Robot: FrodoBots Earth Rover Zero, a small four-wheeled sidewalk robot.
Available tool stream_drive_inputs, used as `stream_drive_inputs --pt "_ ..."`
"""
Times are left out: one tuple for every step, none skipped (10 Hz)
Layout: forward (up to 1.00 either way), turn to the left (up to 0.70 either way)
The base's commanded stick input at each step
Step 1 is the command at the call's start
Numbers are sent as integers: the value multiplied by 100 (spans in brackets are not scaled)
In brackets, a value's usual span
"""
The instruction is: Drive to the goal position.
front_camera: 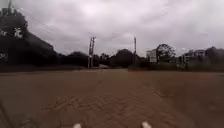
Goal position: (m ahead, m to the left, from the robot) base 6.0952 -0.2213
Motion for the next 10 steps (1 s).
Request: stream_drive_inputs --pt "70 7" --pt "70 4" --pt "70 1" --pt "70 8" --pt "70 6" --pt "70 5" --pt "70 2" --pt "70 0" --pt "70 0" --pt "70 0"
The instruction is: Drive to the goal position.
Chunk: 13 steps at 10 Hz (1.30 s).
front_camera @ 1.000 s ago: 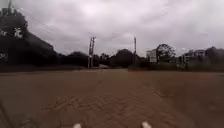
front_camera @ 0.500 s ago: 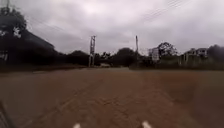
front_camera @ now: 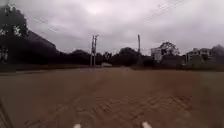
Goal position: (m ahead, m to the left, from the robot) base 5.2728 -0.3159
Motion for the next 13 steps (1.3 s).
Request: stream_drive_inputs --pt "70 4" --pt "70 11" --pt "70 8" --pt "70 -11" --pt "70 -35" --pt "70 -35" --pt "70 -35" --pt "70 11" --pt "70 11" --pt "70 2" --pt "70 9" --pt "70 15" --pt "70 9"
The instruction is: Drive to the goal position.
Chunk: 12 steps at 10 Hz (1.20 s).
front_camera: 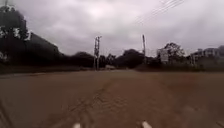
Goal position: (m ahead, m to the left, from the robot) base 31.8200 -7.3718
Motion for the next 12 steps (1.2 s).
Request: stream_drive_inputs --pt "70 2" --pt "70 -21" --pt "70 -25" --pt "70 -29" --pt "70 -32" --pt "70 -34" --pt "70 -19" --pt "70 1" --pt "70 11" --pt "70 9" --pt "70 -27" --pt "70 -31"
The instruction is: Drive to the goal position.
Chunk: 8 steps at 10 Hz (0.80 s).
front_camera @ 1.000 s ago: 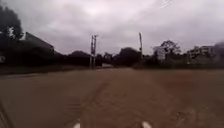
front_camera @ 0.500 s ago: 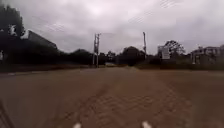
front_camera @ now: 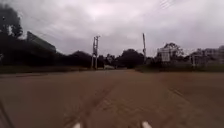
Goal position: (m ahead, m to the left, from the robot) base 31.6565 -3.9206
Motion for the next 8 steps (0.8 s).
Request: stream_drive_inputs --pt "70 -35" --pt "70 -35" --pt "70 -35" --pt "70 -35" --pt "70 -35" --pt "70 -27" --pt "70 -6" --pt "70 16"
